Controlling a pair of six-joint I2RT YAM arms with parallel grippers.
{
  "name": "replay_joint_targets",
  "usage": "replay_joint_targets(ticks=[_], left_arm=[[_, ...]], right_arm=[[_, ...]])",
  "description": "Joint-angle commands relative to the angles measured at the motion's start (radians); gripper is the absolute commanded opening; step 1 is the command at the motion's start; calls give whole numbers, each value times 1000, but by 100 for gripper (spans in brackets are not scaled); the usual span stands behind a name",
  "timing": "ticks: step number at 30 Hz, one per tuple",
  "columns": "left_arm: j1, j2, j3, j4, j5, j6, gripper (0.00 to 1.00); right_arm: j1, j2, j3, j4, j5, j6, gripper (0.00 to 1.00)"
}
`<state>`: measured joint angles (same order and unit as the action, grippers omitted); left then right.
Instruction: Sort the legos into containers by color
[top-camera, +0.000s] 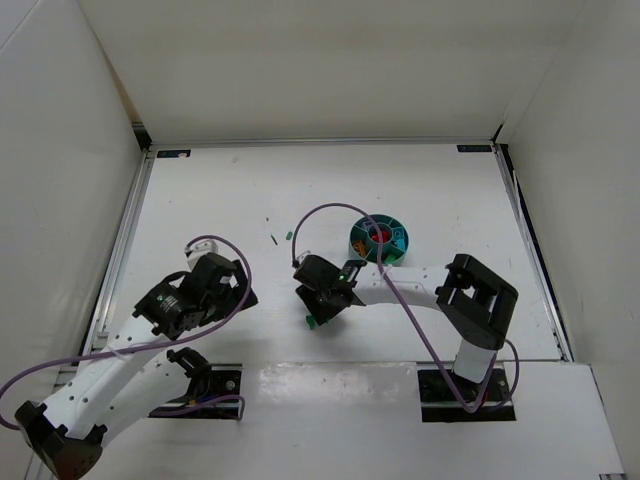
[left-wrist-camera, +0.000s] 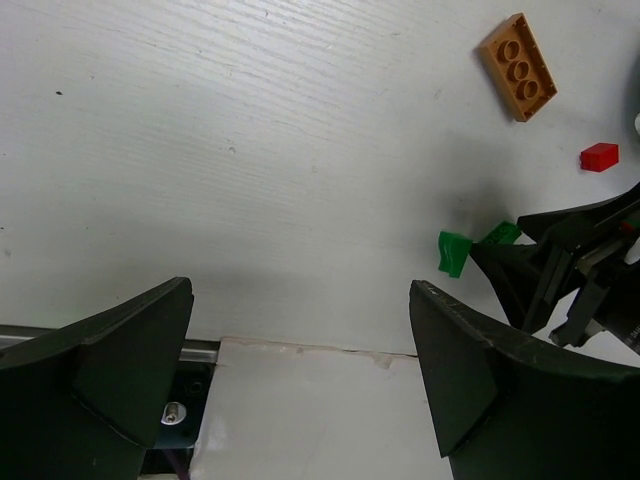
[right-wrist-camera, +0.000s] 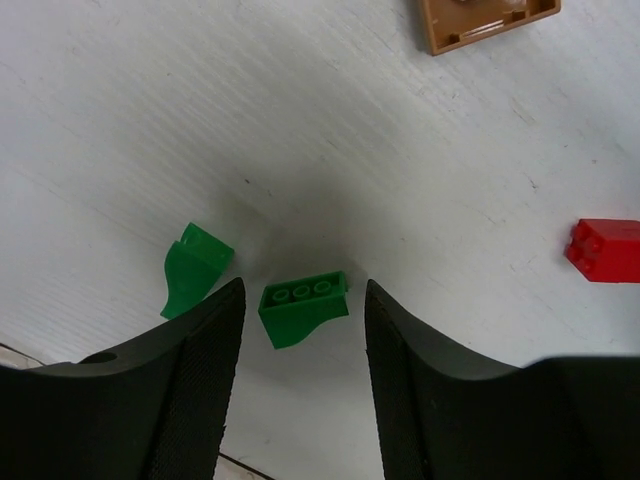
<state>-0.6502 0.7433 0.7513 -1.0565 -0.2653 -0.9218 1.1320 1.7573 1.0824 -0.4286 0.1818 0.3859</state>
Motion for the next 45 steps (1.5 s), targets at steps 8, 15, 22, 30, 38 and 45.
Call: replay_joint_targets(ticks=[8,15,22,30,38,45], left_arm=[[-8,25,22,32,17,3,100],[-23,36,36,30,14,3,100],[-38,62,46,30,6,-2,100],[-80,114,60,59,20,-8,100],[-118,220,92,150,72,6,100],[-163,369,170,171,83,34,100]], right_arm=[[-31,11,-29,50,15,51,40],[-20,-30,-38,27,42,64,16],[-18,-53,-38,18,44,50,15],[-89,-171,-26,-38,71,22,13],[-389,-404,-7,-148,67,-62,13],[-563,-427,7,-160,18,-99,14]])
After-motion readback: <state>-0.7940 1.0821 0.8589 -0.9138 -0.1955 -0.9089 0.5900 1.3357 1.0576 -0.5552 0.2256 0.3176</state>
